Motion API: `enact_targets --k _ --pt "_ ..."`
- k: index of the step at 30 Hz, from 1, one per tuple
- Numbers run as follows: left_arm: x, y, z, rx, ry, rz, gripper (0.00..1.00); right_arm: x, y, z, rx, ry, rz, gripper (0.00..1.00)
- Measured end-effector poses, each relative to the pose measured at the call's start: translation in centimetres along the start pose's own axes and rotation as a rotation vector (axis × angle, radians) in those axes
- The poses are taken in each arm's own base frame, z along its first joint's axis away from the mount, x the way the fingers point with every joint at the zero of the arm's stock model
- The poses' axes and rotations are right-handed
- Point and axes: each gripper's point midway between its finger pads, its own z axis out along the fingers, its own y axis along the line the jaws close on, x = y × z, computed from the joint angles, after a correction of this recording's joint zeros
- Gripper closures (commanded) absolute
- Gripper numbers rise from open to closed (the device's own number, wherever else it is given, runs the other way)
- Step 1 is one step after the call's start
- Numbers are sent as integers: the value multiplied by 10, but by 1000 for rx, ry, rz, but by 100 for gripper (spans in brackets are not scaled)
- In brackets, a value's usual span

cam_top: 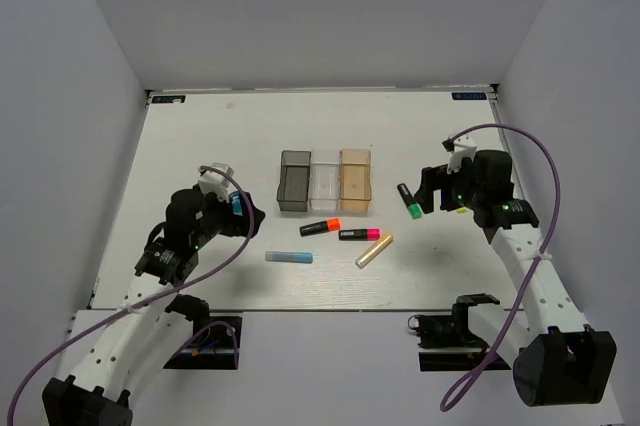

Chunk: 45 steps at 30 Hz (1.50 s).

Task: Sort the stationery into containers
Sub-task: Pick up the stationery from the center of the board.

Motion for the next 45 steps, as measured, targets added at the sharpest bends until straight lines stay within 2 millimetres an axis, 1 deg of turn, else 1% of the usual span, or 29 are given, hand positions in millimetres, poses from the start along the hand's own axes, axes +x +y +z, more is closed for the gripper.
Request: enact_targets --k 1,3,4,5,6,7,8,9,10,11,12,13,14,15,16,17,18,19,20,21,22,23,25,28,31,34,41,45 --pt "2 -2 1 15 13 -3 1 2 0 1 -2 6 2 9" --pt "8 -7 4 45 43 -11 7 5 0 1 -3 12 1 9" --pt "10 -9 5 57 53 -13 13 5 1 1 -7 12 -4 9" --pt "12 -11 6 66 65 -17 13 5 1 1 -10 12 -5 9" --pt "16 -13 8 77 81 -21 20 5 2 1 -17 11 -18 9" --pt "18 -14 9 84 93 -22 24 5 3 1 -25 10 -32 9" --pt "20 -15 10 87 105 -24 30 5 4 1 -34 8 -45 12" --pt "22 -17 11 92 121 -22 57 7 5 0 -44 5 -64 28" --pt "22 -19 12 96 134 -26 76 10 7 0 -57 6 -87 82" --pt "22 -20 13 93 143 -27 97 13 8 0 -68 7 -108 100" --pt "21 -19 15 79 156 -30 100 16 11 -1 -84 12 -112 100" --pt "19 -18 16 61 165 -33 100 18 13 -1 -96 18 -111 100" --pt "16 -14 18 33 176 -40 100 20 15 -1 -105 23 -118 88" --pt "13 -9 21 -6 184 -51 79 21 16 0 -115 26 -121 49" --pt "9 -5 23 -42 191 -58 57 22 17 0 -123 33 -118 15" --pt "5 0 26 -79 204 -68 44 23 18 1 -136 42 -123 9" --pt "2 4 29 -112 215 -80 39 23 20 2 -147 50 -132 9" --pt "-1 8 33 -147 228 -94 27 24 21 3 -161 61 -134 9" --pt "-2 12 36 -176 246 -101 22 24 23 5 -171 69 -135 9" --pt "-6 16 41 -209 263 -112 18 24 24 6 -180 74 -139 9" --pt "-7 20 46 -243 288 -124 11 25 25 7 -187 78 -141 9" --pt "-11 24 52 -281 308 -125 8 26 27 7 -193 83 -144 9" --pt "-17 33 64 -347 341 -135 7 27 27 7 -198 87 -150 9" --pt "-18 43 75 -422 387 -144 5 29 28 7 -201 94 -153 9" --pt "-10 55 84 -492 451 -141 5 32 28 6 -202 105 -149 9" --pt "5 65 91 -548 517 -127 5 31 28 4 -199 101 -152 9" --pt "42 83 85 -616 619 -143 5 29 28 2 -195 92 -158 9" --pt "55 88 82 -631 647 -165 5 30 28 2 -193 96 -158 9"
